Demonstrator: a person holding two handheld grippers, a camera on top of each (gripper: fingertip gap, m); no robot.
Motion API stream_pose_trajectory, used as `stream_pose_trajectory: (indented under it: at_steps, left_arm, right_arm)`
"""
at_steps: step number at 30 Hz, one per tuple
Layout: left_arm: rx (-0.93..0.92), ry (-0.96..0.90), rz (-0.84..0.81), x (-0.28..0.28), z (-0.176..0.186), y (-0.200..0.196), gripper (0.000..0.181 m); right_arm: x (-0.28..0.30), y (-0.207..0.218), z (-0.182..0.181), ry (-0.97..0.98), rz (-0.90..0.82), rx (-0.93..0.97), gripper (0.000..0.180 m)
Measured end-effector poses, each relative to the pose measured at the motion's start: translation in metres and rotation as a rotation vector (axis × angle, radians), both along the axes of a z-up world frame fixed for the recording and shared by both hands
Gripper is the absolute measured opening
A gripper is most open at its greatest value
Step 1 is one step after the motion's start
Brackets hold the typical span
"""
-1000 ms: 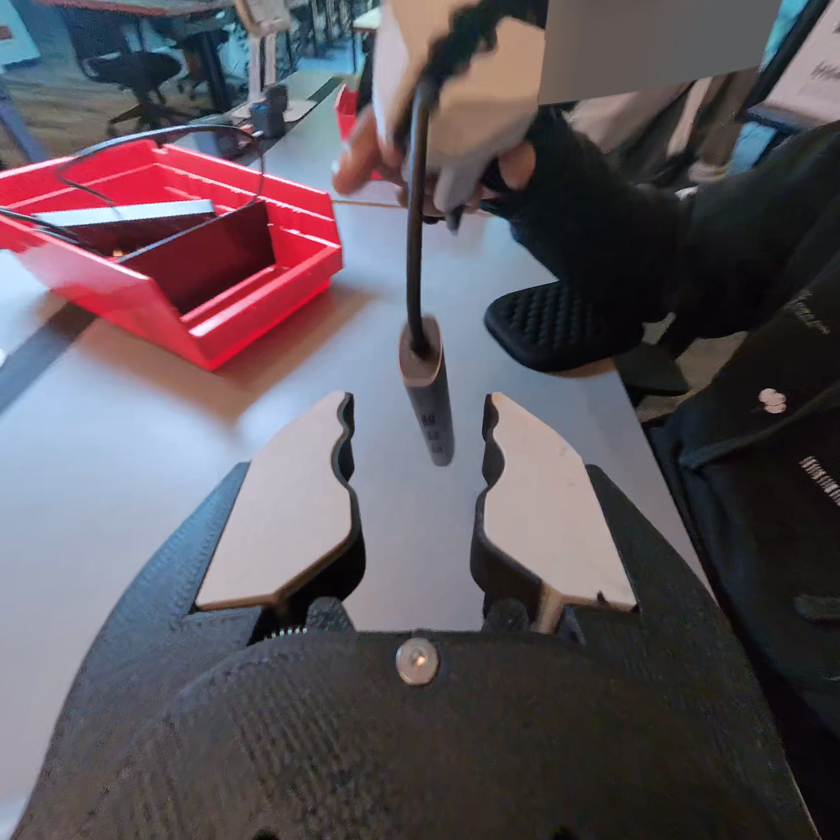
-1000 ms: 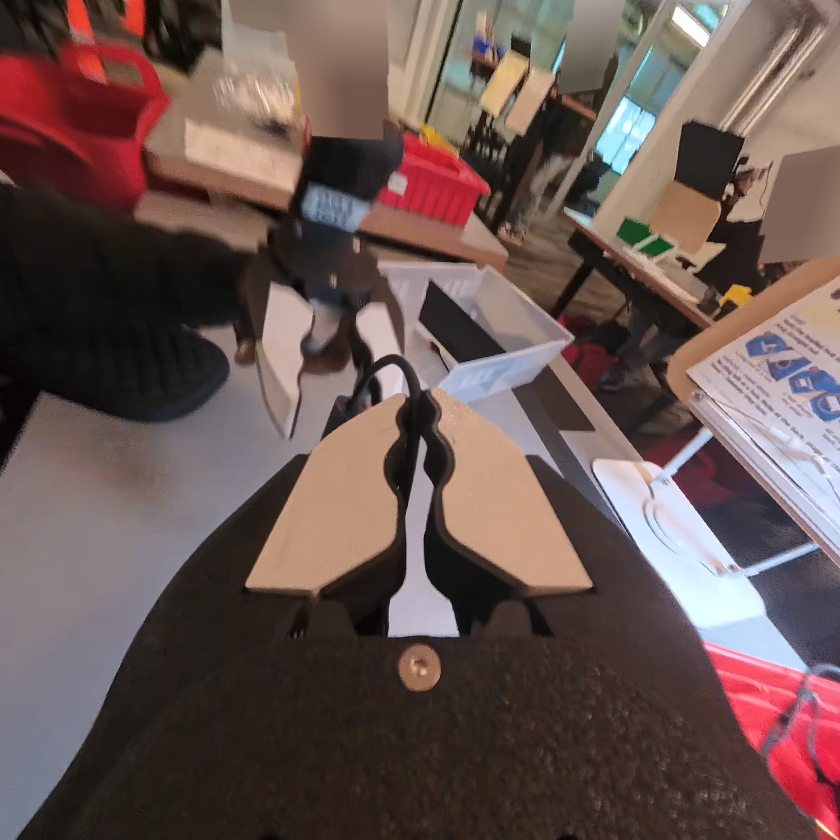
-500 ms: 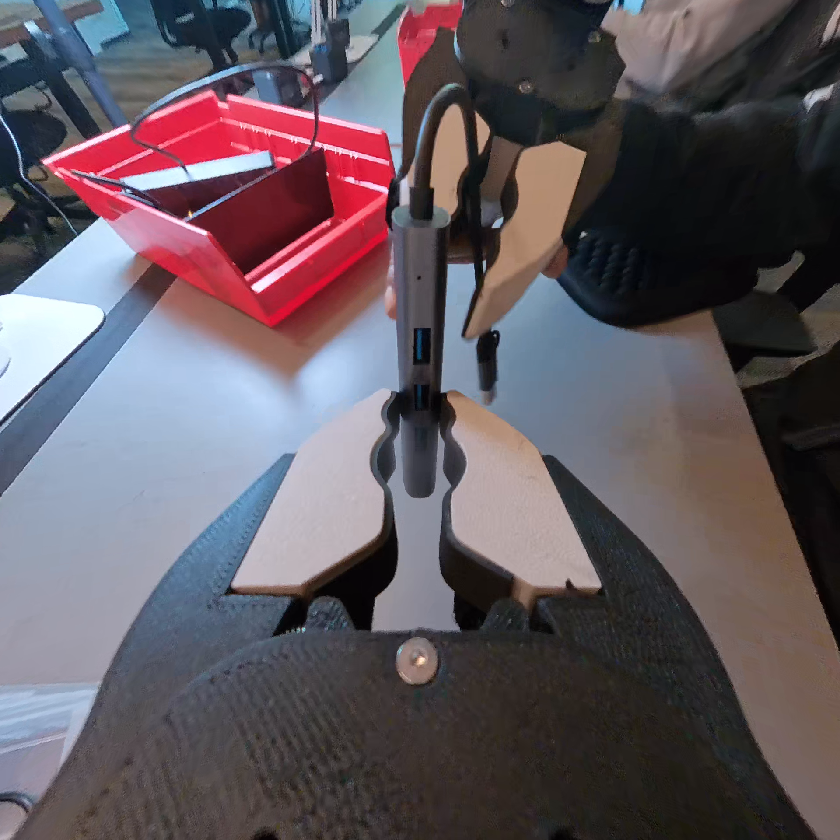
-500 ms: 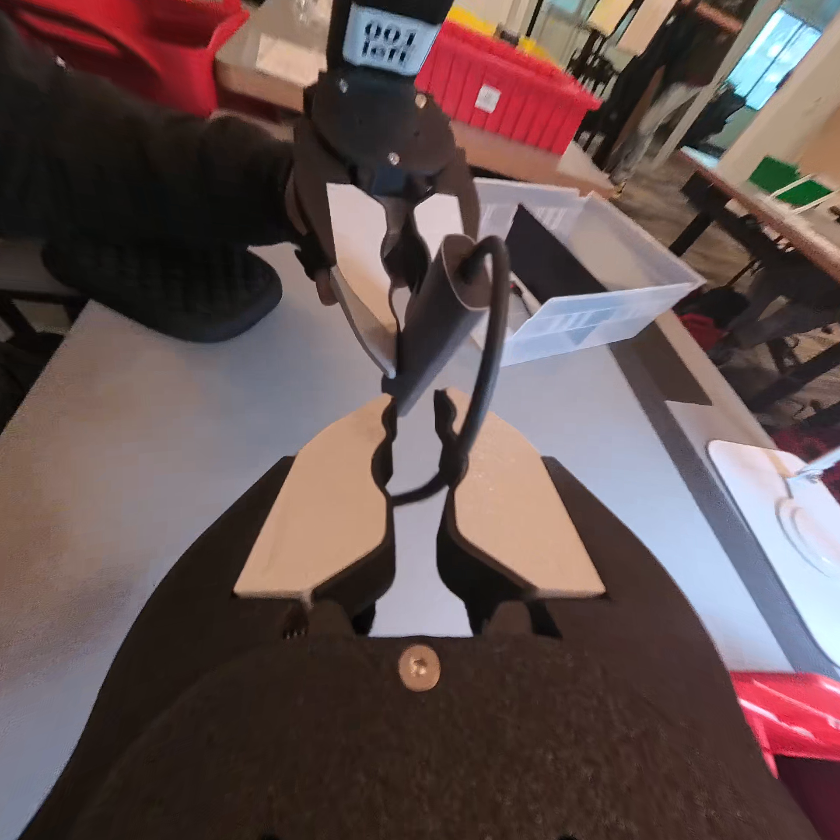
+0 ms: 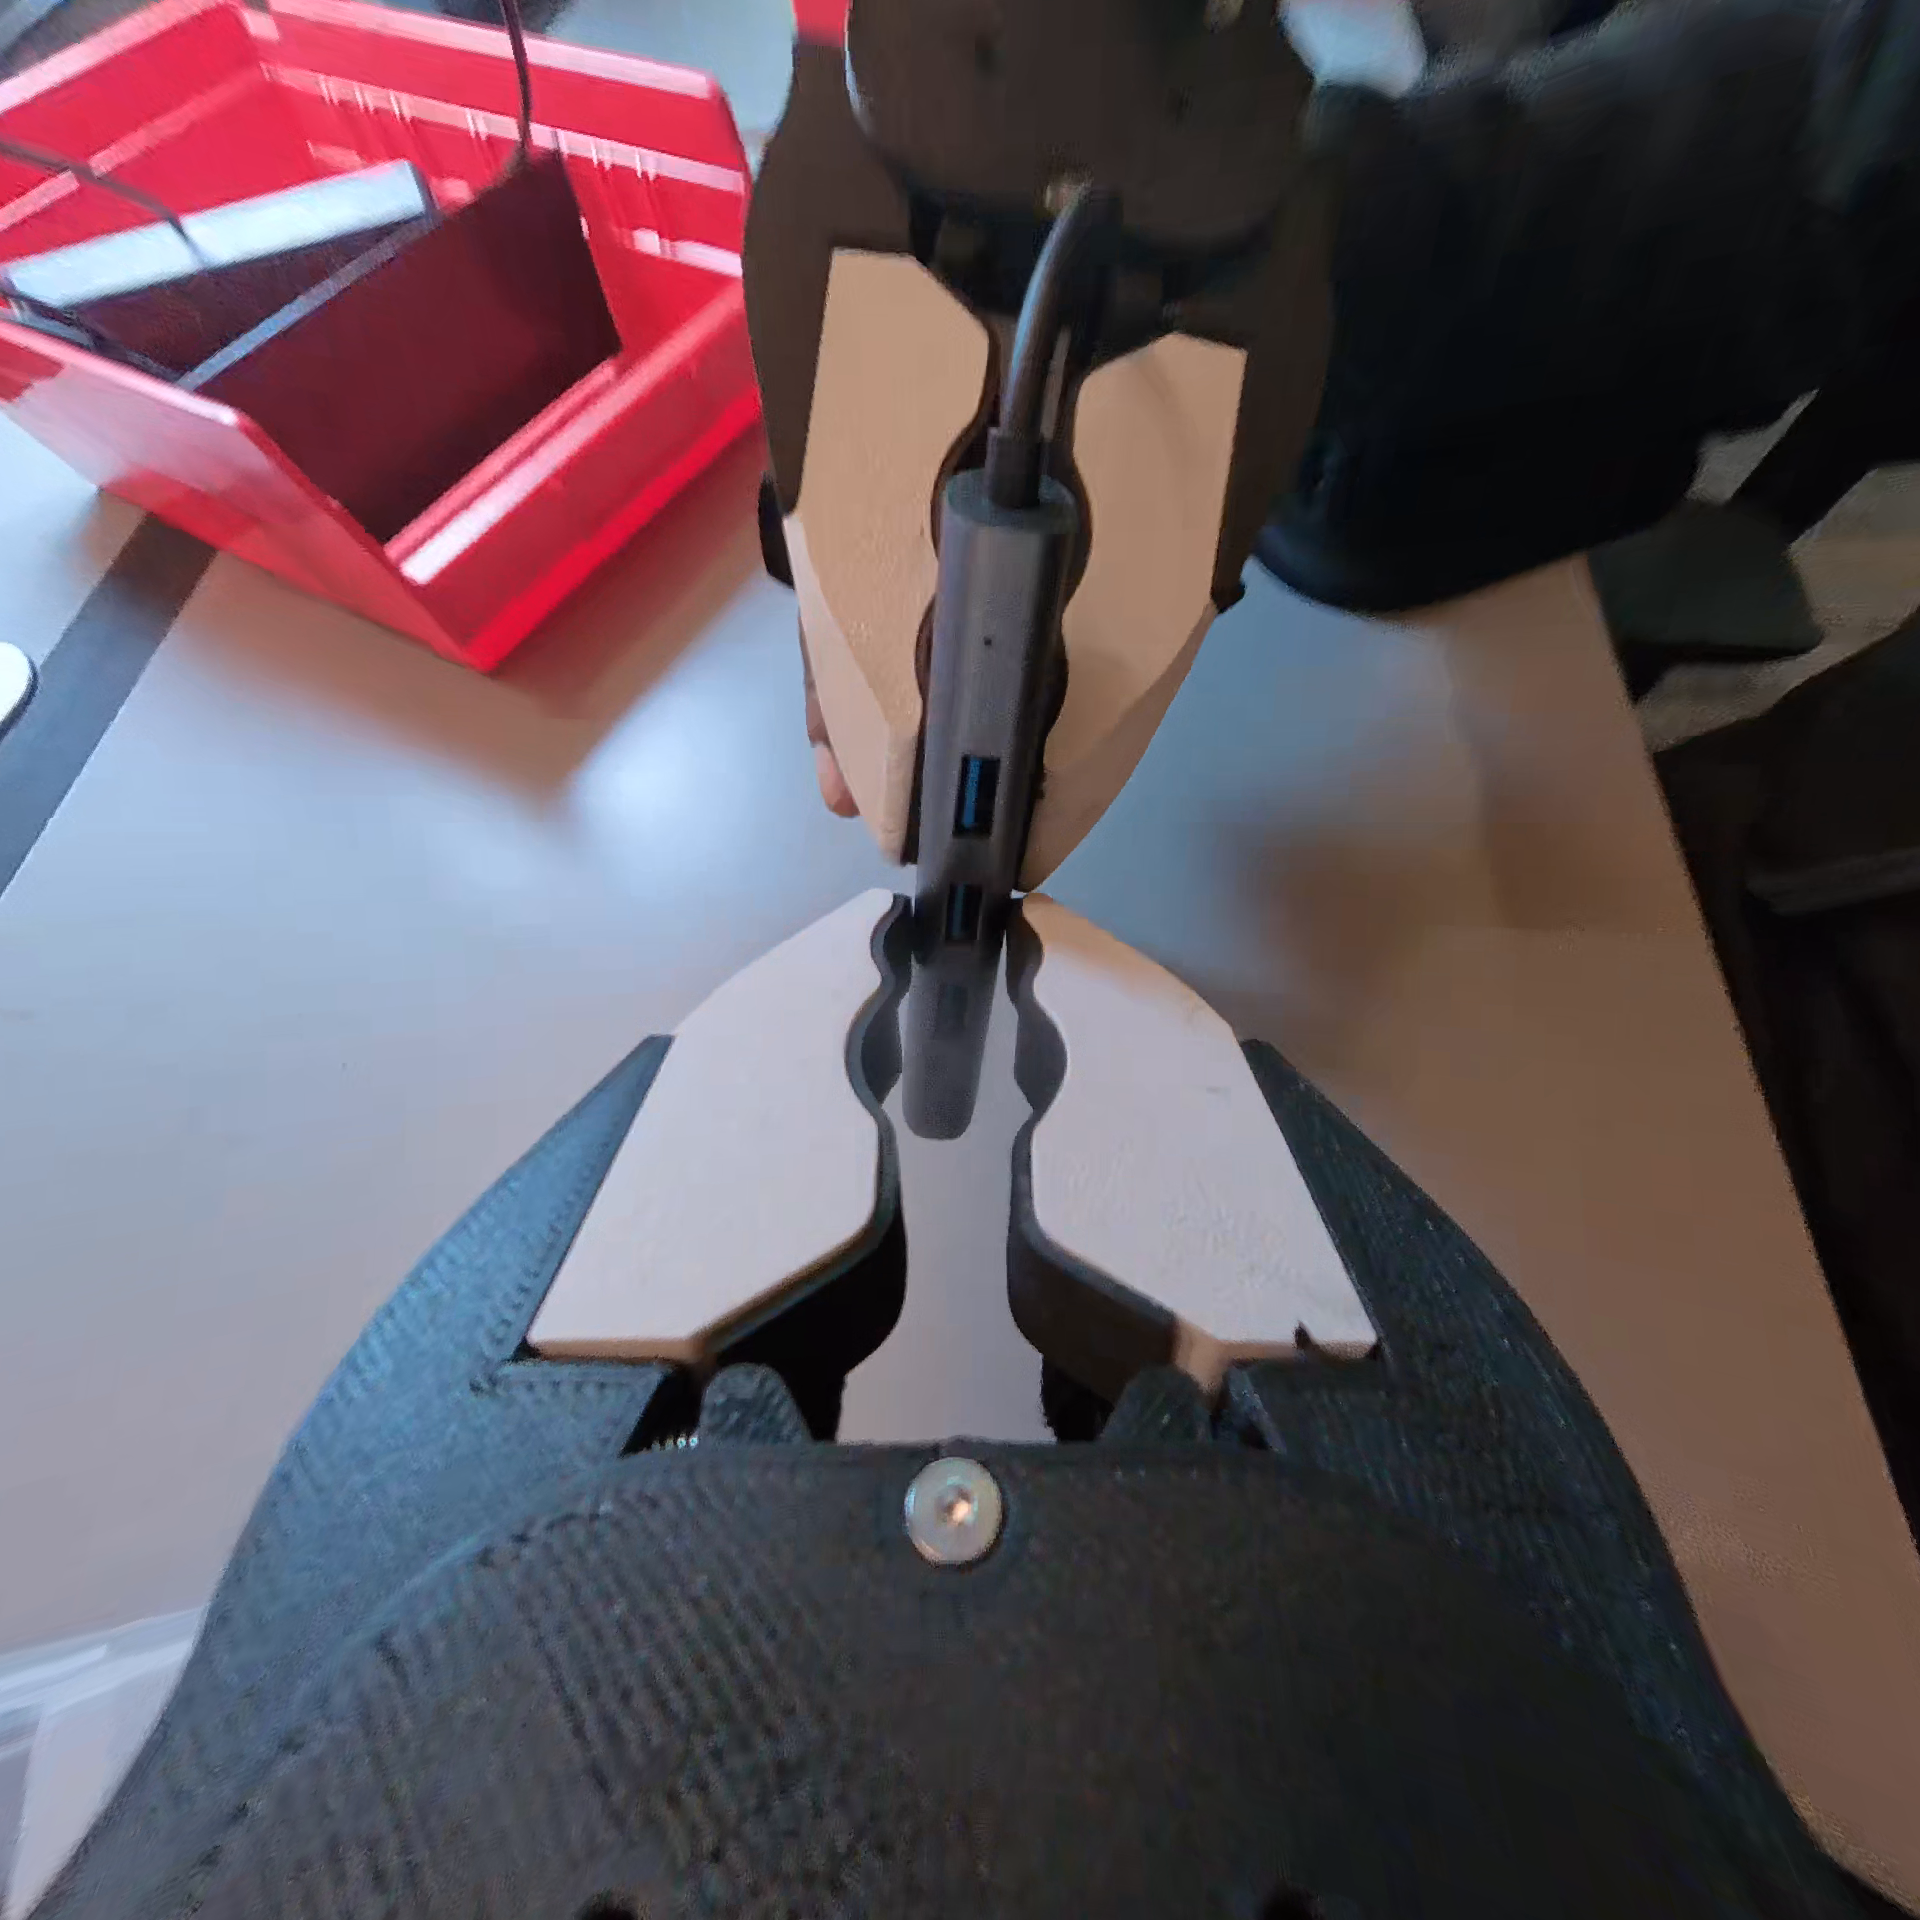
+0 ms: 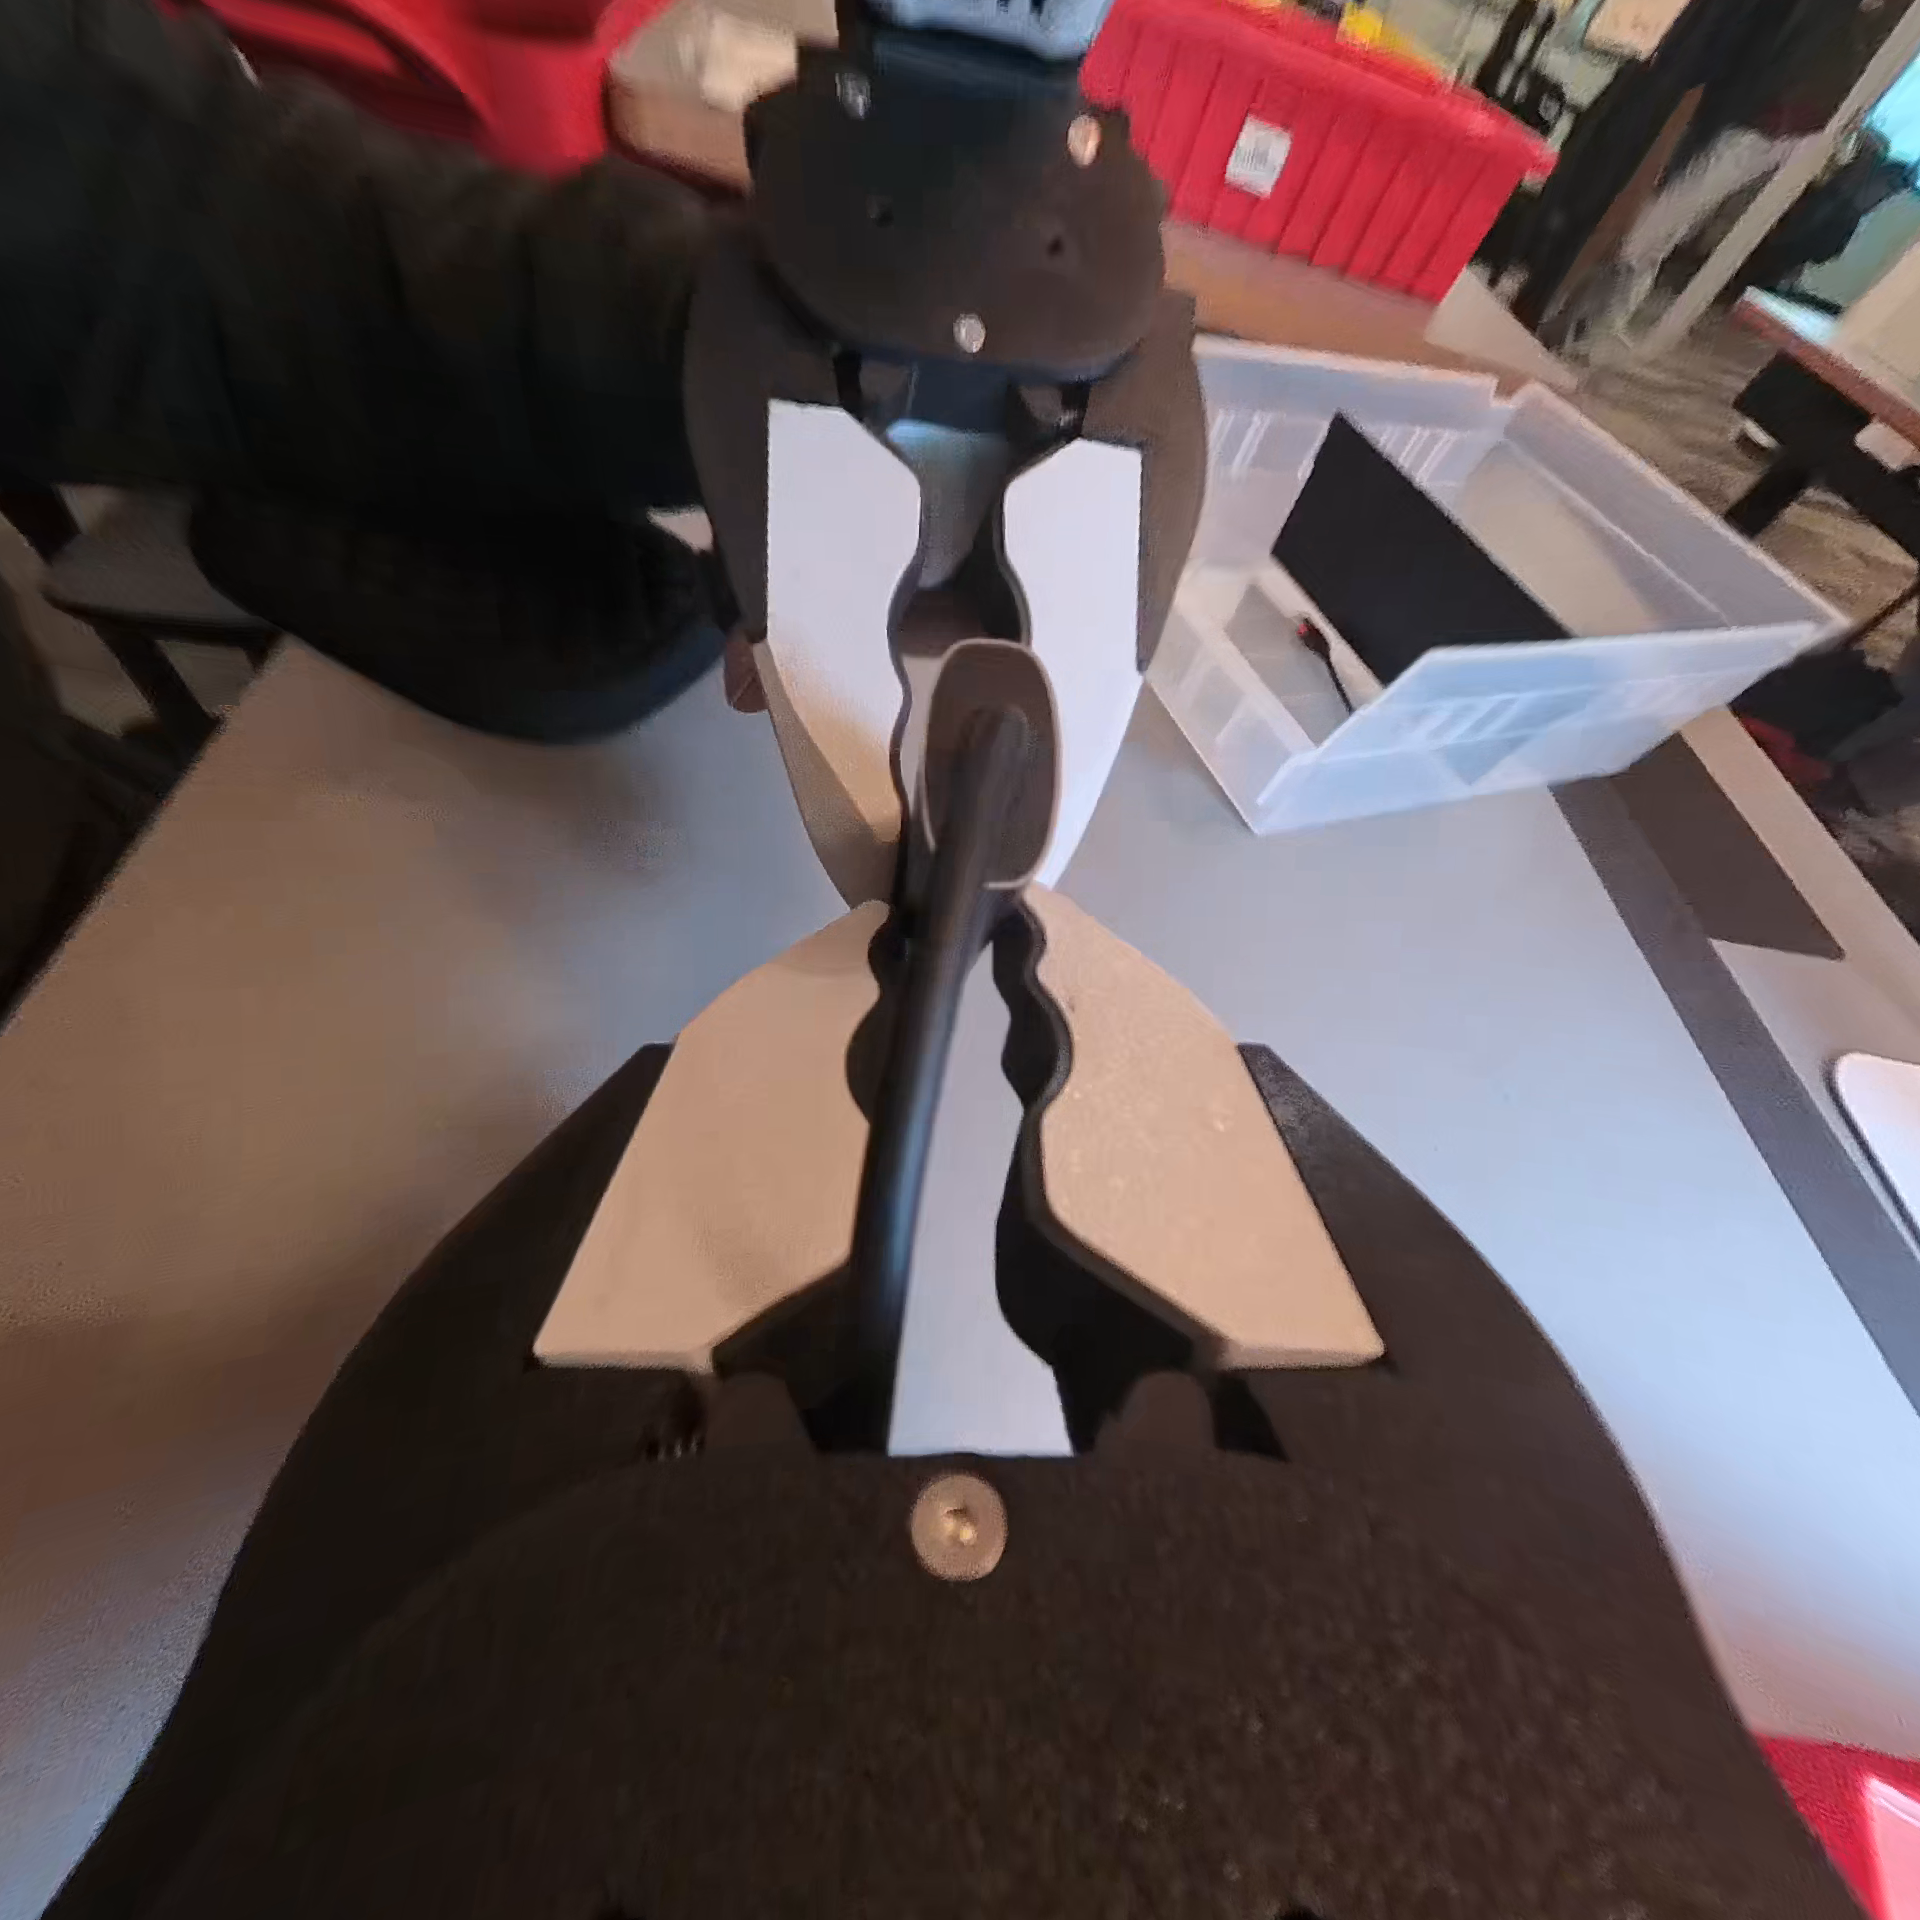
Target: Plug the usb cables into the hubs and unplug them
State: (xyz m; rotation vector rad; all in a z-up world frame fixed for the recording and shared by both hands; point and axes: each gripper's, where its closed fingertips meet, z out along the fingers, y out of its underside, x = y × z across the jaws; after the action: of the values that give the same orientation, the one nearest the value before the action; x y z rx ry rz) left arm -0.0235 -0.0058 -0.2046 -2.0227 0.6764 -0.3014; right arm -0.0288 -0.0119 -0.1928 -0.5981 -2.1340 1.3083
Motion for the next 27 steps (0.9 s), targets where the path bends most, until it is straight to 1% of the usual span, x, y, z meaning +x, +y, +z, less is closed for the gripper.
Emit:
stream_pose_trajectory:
  at_steps: [1,2,4,5,6,8,10,12,14,16,19,23,26,27]
  left_arm:
    - [0.024,-0.052,-0.010,0.001,0.006,-0.001,0.017]
    - [0.031,-0.099,-0.014,0.000,0.010,-0.002,0.018]
    - [0.029,-0.149,-0.020,-0.004,0.010,-0.005,0.034]
    - [0.040,-0.159,-0.024,-0.005,0.009,-0.005,0.036]
    - [0.050,-0.161,-0.021,-0.005,0.008,-0.004,0.035]
    - [0.065,-0.145,-0.027,-0.001,0.008,-0.002,0.018]
    - [0.079,-0.109,-0.032,0.001,0.009,-0.002,0.017]
    - [0.032,-0.078,-0.045,0.003,0.005,-0.005,0.017]
    - [-0.002,-0.032,-0.048,0.004,-0.003,-0.006,0.017]
    - [-0.032,-0.031,-0.058,0.008,-0.005,-0.007,0.017]
    - [-0.066,0.001,-0.059,0.009,-0.012,-0.008,0.017]
    - [-0.099,0.019,-0.060,0.010,-0.019,-0.008,0.017]
    - [-0.118,0.037,-0.062,0.012,-0.024,-0.008,0.017]
    - [-0.120,0.043,-0.059,0.012,-0.025,-0.007,0.017]
  right_arm:
    - [0.001,0.000,0.005,0.014,0.013,-0.044,0.016]
    - [0.002,0.001,0.011,0.029,0.020,-0.085,0.016]
    - [0.003,0.006,0.023,0.068,0.031,-0.172,0.016]
    - [0.005,0.007,0.029,0.083,0.044,-0.216,0.016]
    - [0.007,0.008,0.035,0.095,0.055,-0.250,0.016]
    - [0.009,0.010,0.040,0.130,0.060,-0.269,0.016]
    - [0.011,0.010,0.042,0.137,0.071,-0.281,0.016]
    - [0.013,0.008,0.039,0.122,0.081,-0.268,0.016]
    - [0.012,0.004,0.031,0.108,0.078,-0.211,0.017]
    - [0.012,-0.001,0.021,0.077,0.079,-0.161,0.019]
    - [0.012,-0.004,0.018,0.054,0.092,-0.176,0.021]
    - [0.011,-0.004,0.011,0.032,0.079,-0.143,0.025]
    - [0.009,-0.005,0.006,0.023,0.074,-0.116,0.023]
    - [0.011,-0.007,0.004,0.014,0.088,-0.112,0.018]
